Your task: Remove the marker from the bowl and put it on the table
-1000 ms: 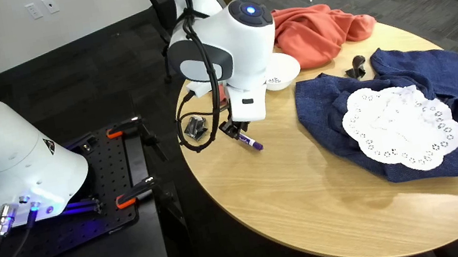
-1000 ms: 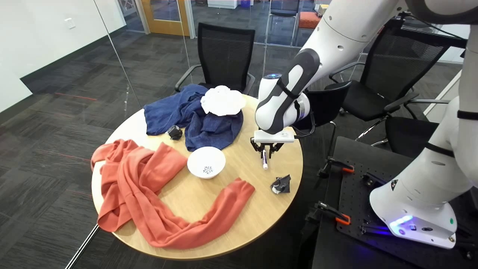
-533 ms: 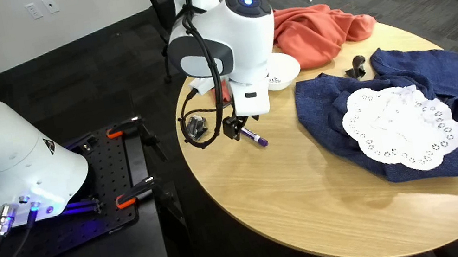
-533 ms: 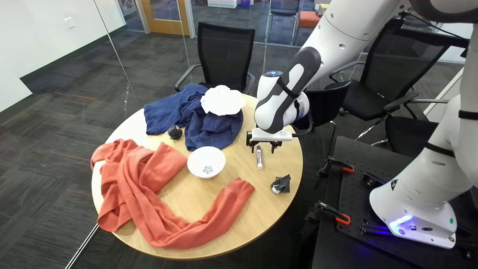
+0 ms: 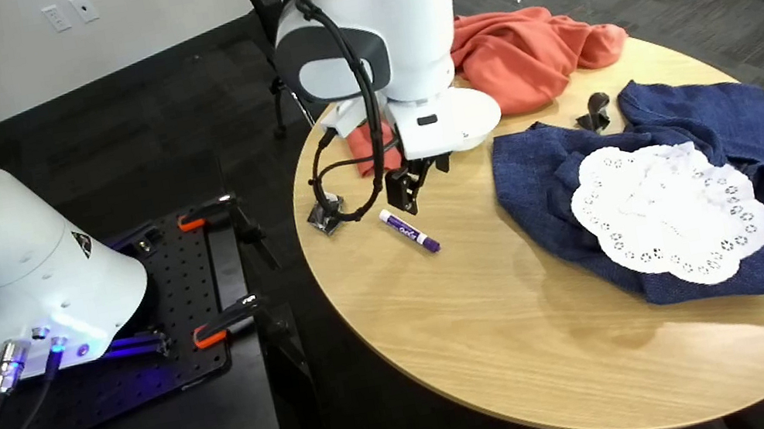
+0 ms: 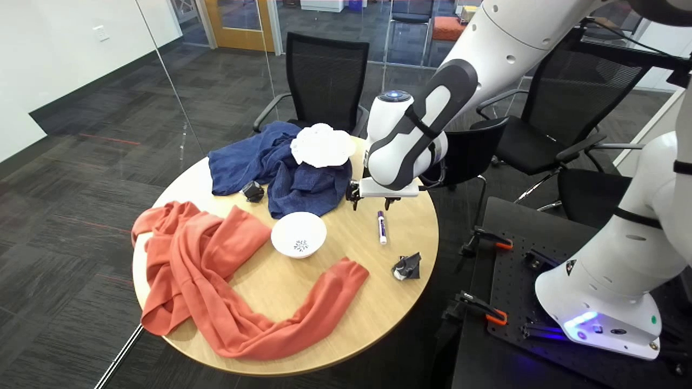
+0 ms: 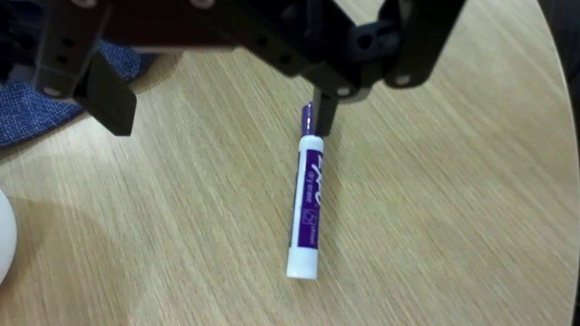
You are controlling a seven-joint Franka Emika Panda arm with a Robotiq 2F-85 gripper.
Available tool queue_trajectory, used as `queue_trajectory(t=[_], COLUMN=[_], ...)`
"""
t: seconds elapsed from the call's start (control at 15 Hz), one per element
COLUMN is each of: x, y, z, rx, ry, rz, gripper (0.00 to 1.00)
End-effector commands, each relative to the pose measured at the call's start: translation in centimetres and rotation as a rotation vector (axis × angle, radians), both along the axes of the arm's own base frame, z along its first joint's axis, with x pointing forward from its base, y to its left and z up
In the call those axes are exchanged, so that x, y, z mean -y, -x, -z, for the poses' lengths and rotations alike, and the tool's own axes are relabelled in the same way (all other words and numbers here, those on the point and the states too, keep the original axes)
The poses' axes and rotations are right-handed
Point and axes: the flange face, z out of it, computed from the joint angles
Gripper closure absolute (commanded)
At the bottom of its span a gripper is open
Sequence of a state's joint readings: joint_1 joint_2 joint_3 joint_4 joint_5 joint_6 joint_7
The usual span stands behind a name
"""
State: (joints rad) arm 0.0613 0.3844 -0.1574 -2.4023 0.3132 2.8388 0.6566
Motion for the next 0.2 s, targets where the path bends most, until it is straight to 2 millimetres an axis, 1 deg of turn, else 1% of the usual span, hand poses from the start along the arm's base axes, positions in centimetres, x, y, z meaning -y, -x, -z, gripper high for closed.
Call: queue_trajectory(t=[0.0,0.13], x=[-0.08,-0.12], y=[-0.08,-0.12], z=[-0.23,-0.37], rx=[0.003,0.005], ry=[0.001,0.001], rz=[-0.003,-0.004], gripper=[0.00,0.00])
